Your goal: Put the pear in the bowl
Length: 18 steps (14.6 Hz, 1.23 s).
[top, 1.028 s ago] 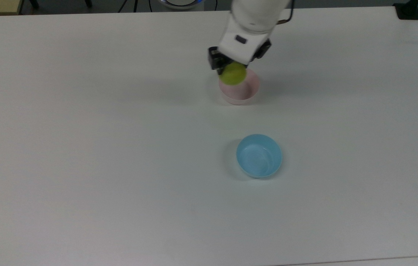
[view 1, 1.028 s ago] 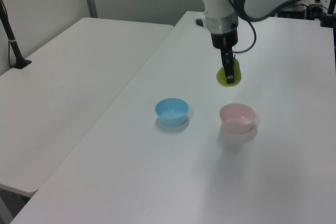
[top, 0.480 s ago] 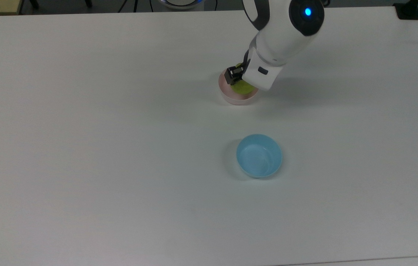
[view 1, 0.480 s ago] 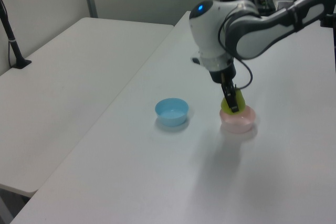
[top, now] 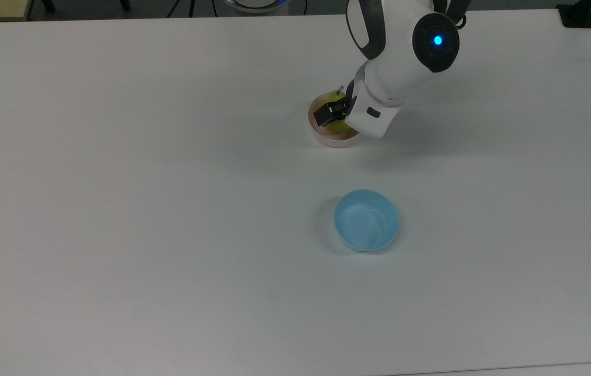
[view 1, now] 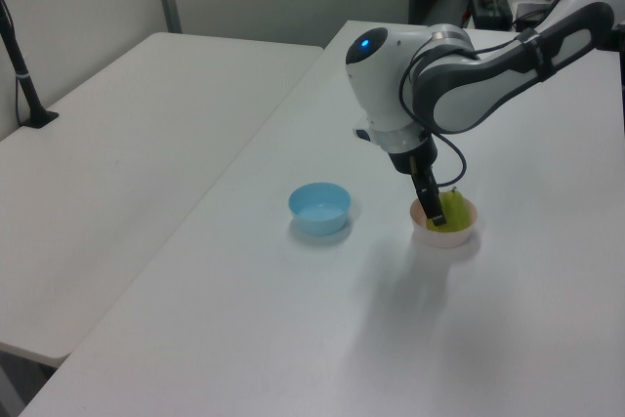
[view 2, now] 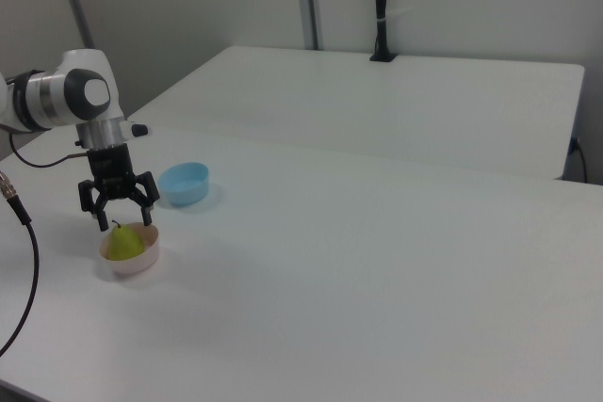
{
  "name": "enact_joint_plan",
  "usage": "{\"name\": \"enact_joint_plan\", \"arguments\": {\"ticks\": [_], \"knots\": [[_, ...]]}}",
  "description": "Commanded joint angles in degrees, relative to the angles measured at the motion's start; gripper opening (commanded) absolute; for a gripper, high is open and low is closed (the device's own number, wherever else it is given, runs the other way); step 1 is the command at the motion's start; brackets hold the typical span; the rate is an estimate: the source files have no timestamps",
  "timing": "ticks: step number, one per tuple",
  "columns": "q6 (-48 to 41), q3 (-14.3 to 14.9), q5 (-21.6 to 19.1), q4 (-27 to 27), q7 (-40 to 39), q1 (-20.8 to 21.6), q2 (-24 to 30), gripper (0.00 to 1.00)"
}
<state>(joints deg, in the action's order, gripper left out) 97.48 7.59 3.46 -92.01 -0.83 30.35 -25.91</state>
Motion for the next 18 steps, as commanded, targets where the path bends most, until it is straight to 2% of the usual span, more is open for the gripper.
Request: {"name": "enact_joint_plan", "arguments": {"ticks": [1,3,5,11,18], "knots": [[-0.7,0.5,-0.3,0.1,0.5,-0.5,4.3,1.00],[-0.7,0.8,-0.5,0.9,0.6,-2.4,6.5,1.00],[-0.9,0.8,-0.7,2.4,0.7,-7.1,10.2,1.00],[-1.2,0.1,-2.7,2.4,0.6,-20.3,16.4,1.00],[-3.2,0.9,-2.5,2.4,0.6,-21.4,16.5,1.00]]}}
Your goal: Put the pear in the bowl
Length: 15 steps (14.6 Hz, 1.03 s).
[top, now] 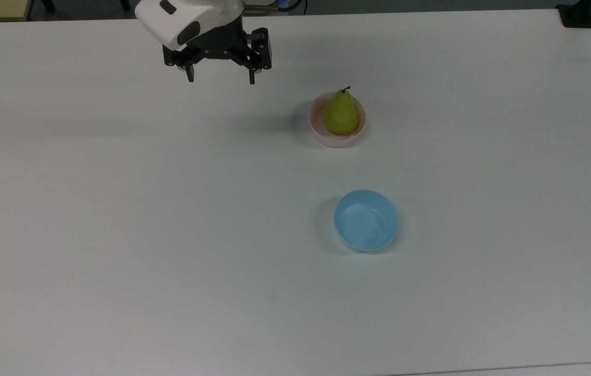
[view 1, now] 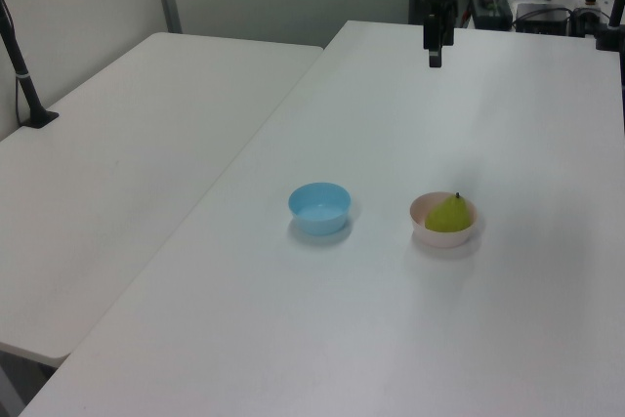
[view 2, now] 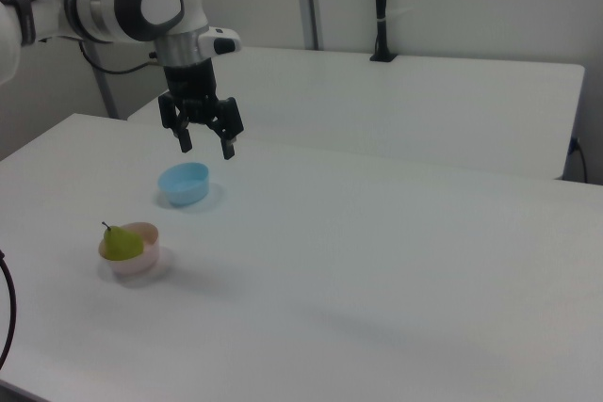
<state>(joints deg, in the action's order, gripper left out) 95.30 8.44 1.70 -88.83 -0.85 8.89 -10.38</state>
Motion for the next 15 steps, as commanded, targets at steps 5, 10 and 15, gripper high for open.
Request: {"name": "enact_joint_plan", "arguments": {"ticks": [5,10,15], "knots": [[-1.0,0.2,-0.6,-0.8,-0.2,-0.1,1.0,1.00],[-0.3,0.0,-0.2,-0.9,0.5,-0.3,0.9,1.00],[-0.4,0.2,0.5,-0.8,0.4,-0.5,0.9,1.00]]}}
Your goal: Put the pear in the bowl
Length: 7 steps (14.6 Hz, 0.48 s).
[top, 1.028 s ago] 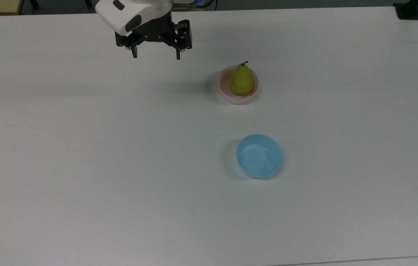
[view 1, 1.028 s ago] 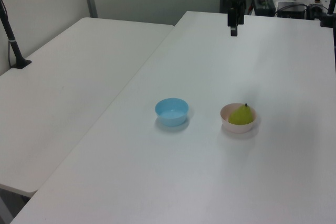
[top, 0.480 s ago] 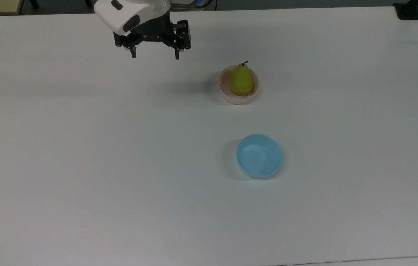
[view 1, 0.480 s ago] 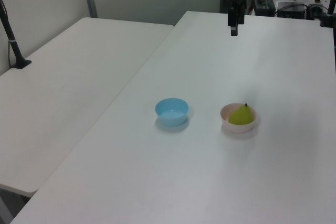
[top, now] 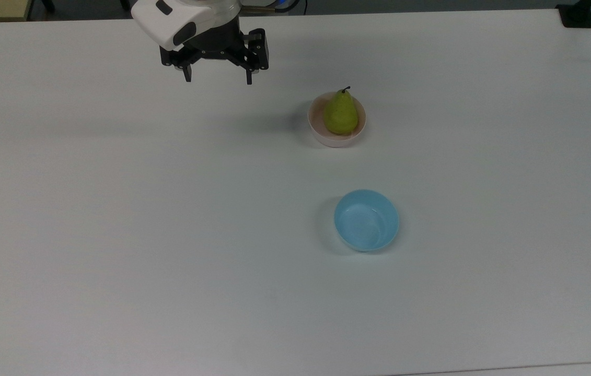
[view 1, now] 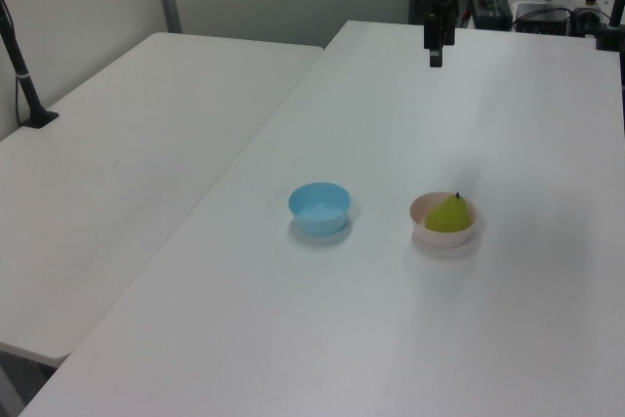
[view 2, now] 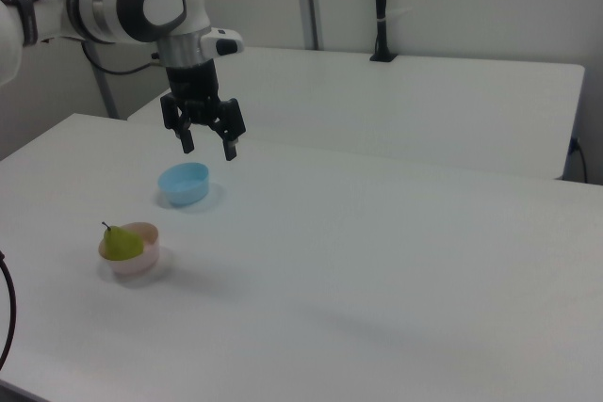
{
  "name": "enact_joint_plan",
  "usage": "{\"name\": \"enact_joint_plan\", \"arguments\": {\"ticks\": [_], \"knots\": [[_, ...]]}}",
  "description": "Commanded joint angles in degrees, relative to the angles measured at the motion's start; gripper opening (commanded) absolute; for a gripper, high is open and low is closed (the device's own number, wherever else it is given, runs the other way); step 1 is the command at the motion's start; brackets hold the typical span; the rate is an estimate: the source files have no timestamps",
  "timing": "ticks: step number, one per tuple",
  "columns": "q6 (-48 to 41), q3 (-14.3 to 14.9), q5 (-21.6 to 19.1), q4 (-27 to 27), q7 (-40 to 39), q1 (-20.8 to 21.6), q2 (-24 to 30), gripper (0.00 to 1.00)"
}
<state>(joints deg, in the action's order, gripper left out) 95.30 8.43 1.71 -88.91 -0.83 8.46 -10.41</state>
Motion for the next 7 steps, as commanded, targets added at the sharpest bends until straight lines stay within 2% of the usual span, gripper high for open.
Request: {"name": "enact_joint_plan", "arguments": {"ticks": [1,7], "knots": [[-0.5,0.2,0.5,-0.7,0.4,-0.5,0.9,1.00],[-0.3,0.3,0.5,-0.7,0.4,-0.8,1.4,1.00]]}}
